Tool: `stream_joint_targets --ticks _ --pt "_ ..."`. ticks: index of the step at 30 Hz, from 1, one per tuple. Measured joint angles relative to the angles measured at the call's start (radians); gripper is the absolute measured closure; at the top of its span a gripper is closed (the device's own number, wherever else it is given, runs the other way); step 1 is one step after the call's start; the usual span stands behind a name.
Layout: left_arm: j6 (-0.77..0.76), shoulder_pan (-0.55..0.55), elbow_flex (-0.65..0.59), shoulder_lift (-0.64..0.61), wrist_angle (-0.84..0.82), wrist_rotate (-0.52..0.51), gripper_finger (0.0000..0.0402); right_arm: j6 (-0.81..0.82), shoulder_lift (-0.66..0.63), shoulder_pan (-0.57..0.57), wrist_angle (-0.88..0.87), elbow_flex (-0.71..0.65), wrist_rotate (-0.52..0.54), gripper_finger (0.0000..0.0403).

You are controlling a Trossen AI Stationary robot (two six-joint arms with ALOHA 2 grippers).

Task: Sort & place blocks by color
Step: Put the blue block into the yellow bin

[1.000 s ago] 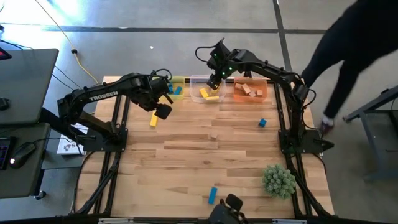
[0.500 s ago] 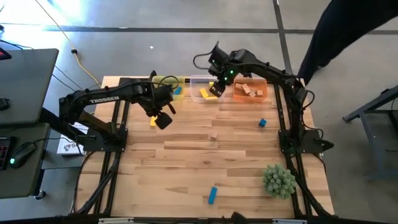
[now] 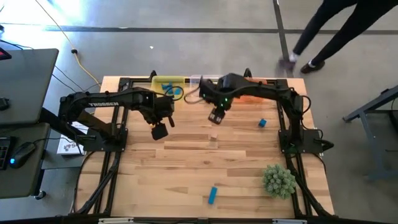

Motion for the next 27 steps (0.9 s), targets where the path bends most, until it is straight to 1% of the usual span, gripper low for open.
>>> stream_joint_targets --ticks 3,9,13,16,21,27 --pt "0.020 -0.018 0.000 0.000 0.000 0.000 0.0163 0.041 0.000 0.048 -0.078 0.000 0.040 0.0233" --pt "0.032 -0.038 0.000 0.000 0.000 -0.003 0.0163 0.112 0.000 0.134 -0.075 -0.005 0.068 0.0233" --pt "0.032 -0.038 0.000 0.000 0.000 -0.003 0.0163 0.117 -0.002 0.190 -0.073 -0.044 0.141 0.0233" --pt "0.032 -0.038 0.000 0.000 0.000 -0.003 0.0163 0.115 -0.011 0.219 -0.076 -0.107 0.165 0.0233" --pt "0.032 -0.038 0.000 0.000 0.001 -0.003 0.0163 0.137 -0.032 0.252 -0.075 -0.265 0.177 0.0233" --pt "0.035 -0.037 0.000 0.000 0.007 -0.003 0.0163 0.193 -0.111 0.250 -0.058 -0.475 0.194 0.0233"
